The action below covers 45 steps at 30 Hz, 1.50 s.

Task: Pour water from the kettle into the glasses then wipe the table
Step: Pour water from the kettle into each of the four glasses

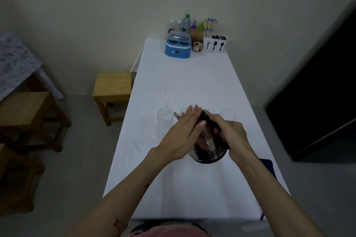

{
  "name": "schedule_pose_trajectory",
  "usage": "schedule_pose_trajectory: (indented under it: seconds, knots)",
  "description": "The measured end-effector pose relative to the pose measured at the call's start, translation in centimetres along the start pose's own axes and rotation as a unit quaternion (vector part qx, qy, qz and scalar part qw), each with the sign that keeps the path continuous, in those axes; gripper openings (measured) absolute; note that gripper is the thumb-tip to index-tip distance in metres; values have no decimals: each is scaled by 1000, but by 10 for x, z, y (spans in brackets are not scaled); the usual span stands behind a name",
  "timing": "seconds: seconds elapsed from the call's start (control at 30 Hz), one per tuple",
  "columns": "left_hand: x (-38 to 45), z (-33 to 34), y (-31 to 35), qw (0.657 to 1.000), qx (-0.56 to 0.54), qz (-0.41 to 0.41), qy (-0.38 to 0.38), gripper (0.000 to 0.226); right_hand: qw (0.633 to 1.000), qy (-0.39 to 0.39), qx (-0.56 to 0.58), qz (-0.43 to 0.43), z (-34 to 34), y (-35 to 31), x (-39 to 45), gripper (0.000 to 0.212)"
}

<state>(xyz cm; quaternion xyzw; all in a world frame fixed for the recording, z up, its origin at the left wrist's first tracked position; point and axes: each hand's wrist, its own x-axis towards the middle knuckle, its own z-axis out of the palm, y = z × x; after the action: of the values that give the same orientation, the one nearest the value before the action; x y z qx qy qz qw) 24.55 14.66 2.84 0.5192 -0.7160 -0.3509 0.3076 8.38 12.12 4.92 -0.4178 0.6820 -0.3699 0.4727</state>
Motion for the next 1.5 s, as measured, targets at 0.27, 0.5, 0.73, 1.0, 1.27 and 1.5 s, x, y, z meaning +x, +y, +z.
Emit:
schedule_pose_trajectory:
  seconds: [0.27, 0.5, 0.73, 1.0, 1.27, 1.5]
  knots:
    - [5, 0, -4, 1000, 7, -12, 9, 57, 1000, -14, -9, 3, 2, -5, 7, 53]
    - [7, -3, -10, 1000, 9, -19, 10, 57, 999, -32, -19, 10, 7, -4, 13, 54]
    - [7, -5, -12, 1000, 12, -25, 6, 58, 999, -31, -24, 9, 10, -5, 13, 48]
    - [7, -5, -14, 1000, 17, -25, 6, 59, 999, -34, -31, 5, 12, -9, 9, 45]
    - [8, -5, -17, 1000, 15, -26, 6, 58, 999, -32, -40, 2, 13, -11, 8, 42]
    - [7, -6, -20, 1000, 14, -27, 6, 59, 998, -33, -45, 9, 16, -12, 6, 42]
